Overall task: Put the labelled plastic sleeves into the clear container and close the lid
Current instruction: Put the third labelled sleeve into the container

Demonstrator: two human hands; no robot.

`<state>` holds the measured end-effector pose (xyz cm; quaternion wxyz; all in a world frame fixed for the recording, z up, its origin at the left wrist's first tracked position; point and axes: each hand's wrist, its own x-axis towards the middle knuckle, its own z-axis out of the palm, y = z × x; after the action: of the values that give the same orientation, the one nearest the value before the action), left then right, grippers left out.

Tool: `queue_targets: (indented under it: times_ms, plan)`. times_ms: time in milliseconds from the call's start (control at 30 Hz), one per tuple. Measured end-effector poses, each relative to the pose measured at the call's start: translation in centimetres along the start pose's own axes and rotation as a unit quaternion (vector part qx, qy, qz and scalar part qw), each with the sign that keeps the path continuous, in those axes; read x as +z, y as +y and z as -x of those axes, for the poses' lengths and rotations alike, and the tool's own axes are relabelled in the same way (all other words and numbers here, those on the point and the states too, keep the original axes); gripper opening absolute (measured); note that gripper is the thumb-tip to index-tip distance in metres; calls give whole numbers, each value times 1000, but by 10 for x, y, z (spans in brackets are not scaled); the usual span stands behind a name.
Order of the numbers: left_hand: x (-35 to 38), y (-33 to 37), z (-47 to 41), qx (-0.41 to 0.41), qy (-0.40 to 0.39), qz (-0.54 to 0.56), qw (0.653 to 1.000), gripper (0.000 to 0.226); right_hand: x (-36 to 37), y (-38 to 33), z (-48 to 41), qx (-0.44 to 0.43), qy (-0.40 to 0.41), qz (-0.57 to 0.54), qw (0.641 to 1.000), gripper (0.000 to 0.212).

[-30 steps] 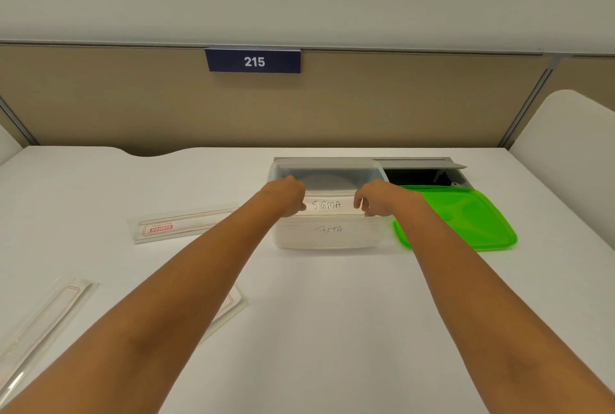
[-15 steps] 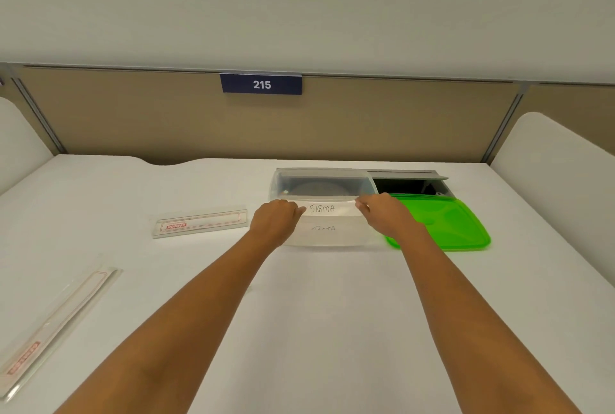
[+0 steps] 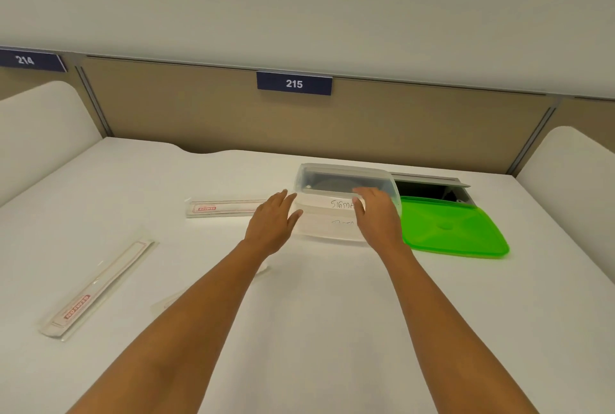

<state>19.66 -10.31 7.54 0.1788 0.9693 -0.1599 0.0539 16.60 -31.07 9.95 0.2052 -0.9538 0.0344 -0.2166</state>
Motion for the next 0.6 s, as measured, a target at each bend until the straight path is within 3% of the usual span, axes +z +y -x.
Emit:
queue_targets:
  times_ms: [233, 467, 600]
  plan:
    - [-28, -79, -8, -130, 80, 80, 985, 44, 45, -94, -22, 28, -13, -215, 976, 30]
    - [-37, -158, -22, -251, 102, 130, 954, 44, 113, -147, -38, 81, -144, -183, 969, 49]
    - [-32, -186, -29, -300, 100, 187, 930, 54, 145, -153, -44, 130, -174, -173, 961, 60]
